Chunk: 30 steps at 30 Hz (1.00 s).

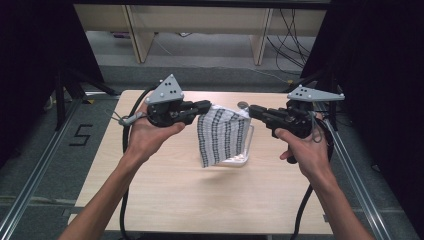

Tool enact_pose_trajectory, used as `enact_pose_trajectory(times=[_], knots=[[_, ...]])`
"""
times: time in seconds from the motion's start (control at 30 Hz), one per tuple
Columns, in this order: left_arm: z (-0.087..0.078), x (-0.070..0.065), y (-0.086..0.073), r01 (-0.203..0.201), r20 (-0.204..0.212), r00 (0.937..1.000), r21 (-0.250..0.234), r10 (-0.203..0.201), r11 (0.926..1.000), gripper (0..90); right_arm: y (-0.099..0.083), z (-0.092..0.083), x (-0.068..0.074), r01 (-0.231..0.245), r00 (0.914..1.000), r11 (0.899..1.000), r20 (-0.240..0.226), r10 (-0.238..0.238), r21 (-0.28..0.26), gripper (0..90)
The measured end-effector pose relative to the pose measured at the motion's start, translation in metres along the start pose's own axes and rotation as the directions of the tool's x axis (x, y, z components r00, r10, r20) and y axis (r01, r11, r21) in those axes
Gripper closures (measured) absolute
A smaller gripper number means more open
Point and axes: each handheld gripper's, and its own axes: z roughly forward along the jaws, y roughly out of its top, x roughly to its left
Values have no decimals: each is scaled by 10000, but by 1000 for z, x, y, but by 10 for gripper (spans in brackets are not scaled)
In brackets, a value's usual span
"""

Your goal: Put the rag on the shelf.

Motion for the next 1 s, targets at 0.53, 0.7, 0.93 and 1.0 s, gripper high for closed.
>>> enact_pose_trajectory(times=[0.53, 0.7, 0.93, 1.0], knots=[[39, 42, 26, 828, -643, 9942, -528, -862, 9952, 868, 31, 17, -24, -291, 9966, 9991, 762, 314, -310, 863], [57, 58, 19, 1545, -699, 9850, -492, -1577, 9868, 868, 32, 28, -39, -405, 9940, 9985, 1000, 440, -367, 863], [75, 74, 10, 2106, -1014, 9715, -437, -2141, 9766, 867, 32, 48, -57, -808, 9904, 9963, 1105, 834, -284, 863], [81, 80, 7, 2270, -1121, 9667, -407, -2302, 9731, 867, 32, 52, -60, -959, 9889, 9951, 1117, 980, -235, 863]])
